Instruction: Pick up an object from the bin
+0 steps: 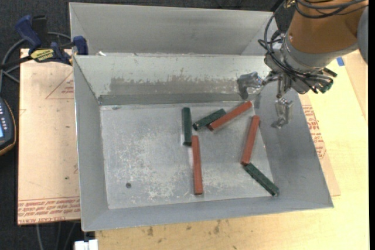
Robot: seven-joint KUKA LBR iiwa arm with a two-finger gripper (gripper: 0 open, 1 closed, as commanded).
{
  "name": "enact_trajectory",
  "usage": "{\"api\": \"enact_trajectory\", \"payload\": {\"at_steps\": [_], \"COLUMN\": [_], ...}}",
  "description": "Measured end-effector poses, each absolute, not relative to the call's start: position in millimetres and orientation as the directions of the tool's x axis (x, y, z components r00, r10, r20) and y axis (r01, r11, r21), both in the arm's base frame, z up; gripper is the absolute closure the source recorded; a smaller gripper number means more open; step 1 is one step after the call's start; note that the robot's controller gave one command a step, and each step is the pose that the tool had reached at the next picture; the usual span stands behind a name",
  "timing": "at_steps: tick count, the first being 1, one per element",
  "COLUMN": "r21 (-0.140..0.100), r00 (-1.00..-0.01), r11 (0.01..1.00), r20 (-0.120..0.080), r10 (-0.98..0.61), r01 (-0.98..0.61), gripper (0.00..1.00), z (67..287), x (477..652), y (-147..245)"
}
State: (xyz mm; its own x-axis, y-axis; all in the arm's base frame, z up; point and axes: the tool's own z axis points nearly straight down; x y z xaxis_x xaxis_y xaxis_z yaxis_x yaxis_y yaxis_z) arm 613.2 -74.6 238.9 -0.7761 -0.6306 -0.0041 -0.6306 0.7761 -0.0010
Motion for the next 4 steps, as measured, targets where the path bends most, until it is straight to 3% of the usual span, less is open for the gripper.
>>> {"api": "enact_trajectory", "payload": {"at_steps": [1, 2, 3, 4], "r21": [0.005, 0.0, 0.0, -0.001], "r00": [-0.745, -0.868, -0.818, -0.819], "r11": [0.745, 0.868, 0.818, 0.819], "r20": [0.0, -0.008, -0.003, -0.004], "r10": [-0.667, -0.496, -0.575, -0.574], "r01": [-0.667, -0.496, -0.575, -0.574], "gripper": [0.0, 0.0, 0.0, 1.0], "z": [74, 108, 69, 71], "x": [621.1, 644.4, 656.5, 657.3], "y": [-61, -20, -20, -21]}}
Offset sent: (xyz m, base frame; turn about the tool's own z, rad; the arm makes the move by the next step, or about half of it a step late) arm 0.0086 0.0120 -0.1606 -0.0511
